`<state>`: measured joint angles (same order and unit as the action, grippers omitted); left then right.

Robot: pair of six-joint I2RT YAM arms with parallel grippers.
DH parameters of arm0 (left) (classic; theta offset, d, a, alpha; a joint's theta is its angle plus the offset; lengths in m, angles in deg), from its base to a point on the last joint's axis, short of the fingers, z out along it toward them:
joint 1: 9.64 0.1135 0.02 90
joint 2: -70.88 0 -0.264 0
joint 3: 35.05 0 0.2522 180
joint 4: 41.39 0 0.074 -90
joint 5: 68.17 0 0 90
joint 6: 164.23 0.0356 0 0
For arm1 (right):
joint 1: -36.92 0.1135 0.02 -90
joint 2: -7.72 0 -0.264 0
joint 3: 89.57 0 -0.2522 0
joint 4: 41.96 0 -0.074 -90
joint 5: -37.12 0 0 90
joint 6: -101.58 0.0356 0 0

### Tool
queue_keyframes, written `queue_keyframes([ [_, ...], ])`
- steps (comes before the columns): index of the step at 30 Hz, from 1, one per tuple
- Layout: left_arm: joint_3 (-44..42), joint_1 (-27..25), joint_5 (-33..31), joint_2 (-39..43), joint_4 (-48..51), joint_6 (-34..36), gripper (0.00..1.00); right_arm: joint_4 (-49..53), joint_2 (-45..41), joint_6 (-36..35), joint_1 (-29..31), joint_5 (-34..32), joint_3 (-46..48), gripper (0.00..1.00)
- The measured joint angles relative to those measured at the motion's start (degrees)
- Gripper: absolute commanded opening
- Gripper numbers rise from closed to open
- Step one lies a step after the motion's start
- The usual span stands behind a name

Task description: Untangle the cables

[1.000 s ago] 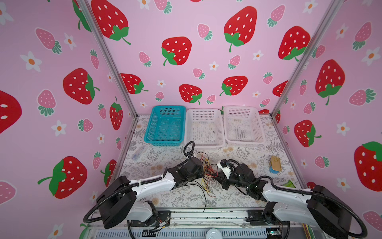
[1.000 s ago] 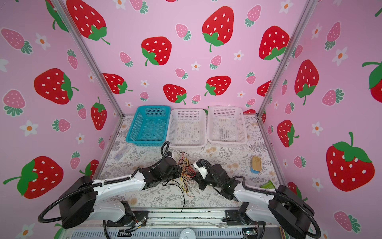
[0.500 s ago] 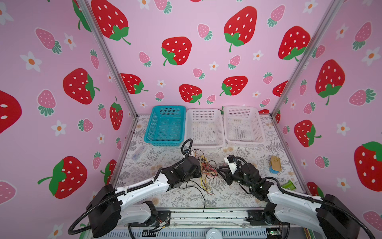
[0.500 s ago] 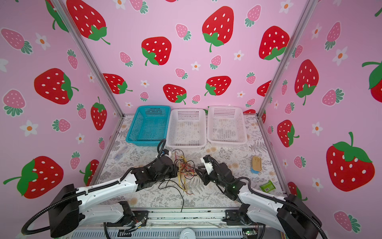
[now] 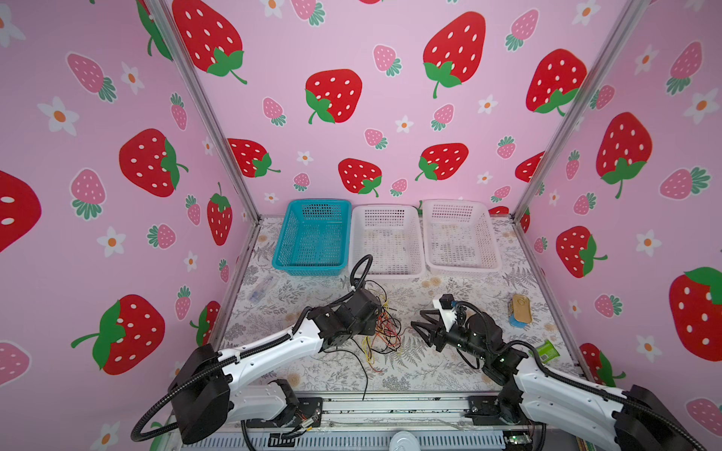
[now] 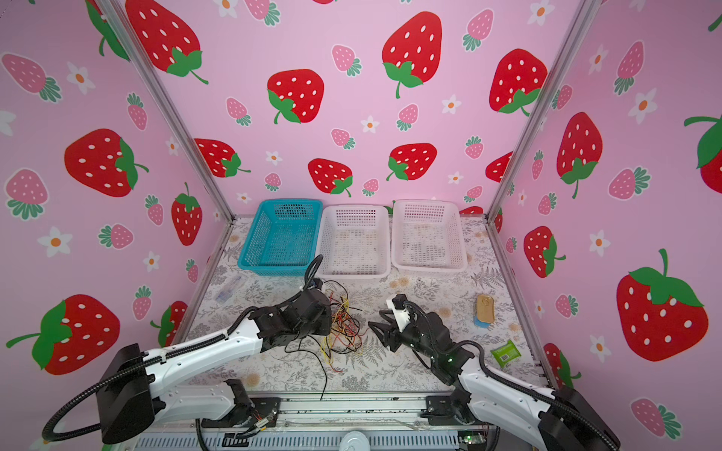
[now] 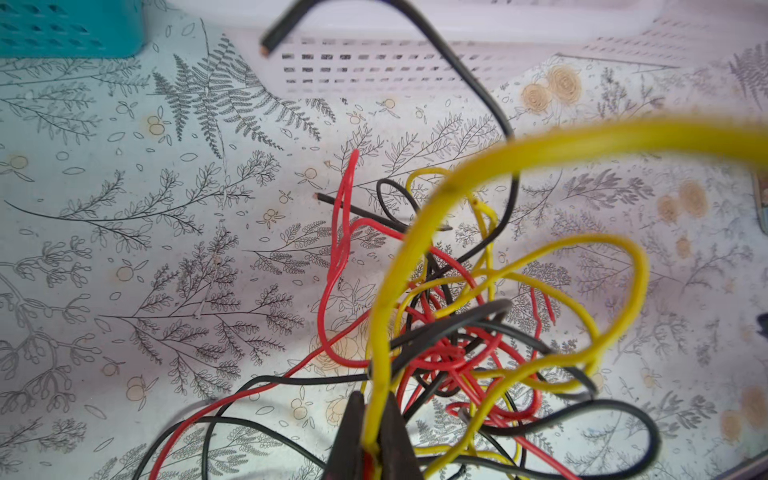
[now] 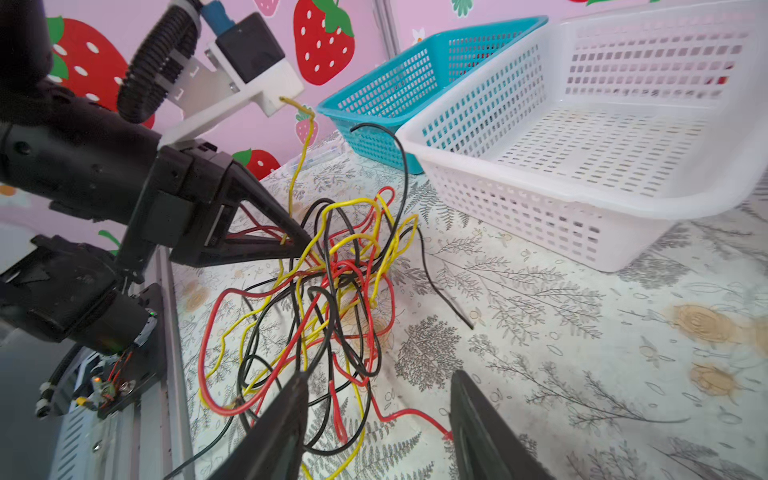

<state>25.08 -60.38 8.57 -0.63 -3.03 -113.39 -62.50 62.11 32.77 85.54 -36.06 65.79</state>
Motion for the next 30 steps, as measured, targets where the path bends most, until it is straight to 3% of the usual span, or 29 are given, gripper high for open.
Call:
queue_keyframes([
  [6,0.0,-0.1,0.8,0.0,-0.1,0.6,0.0,-2.2,9.9,0.7,0.1,7.8,-0.7,0.49],
  [17,-0.1,-0.9,2.0,-1.3,-1.5,0.3,0.0,-6.8,11.7,1.5,1.9,11.4,-1.3,0.42],
  [28,-0.1,-2.3,2.4,-2.3,-3.1,-0.1,0.0,-8.0,14.3,1.5,2.0,11.2,-2.4,0.02],
  [30,-0.3,-2.6,2.4,-2.3,-3.4,-0.1,0.0,-8.0,14.1,1.9,2.0,10.8,-2.4,0.0],
])
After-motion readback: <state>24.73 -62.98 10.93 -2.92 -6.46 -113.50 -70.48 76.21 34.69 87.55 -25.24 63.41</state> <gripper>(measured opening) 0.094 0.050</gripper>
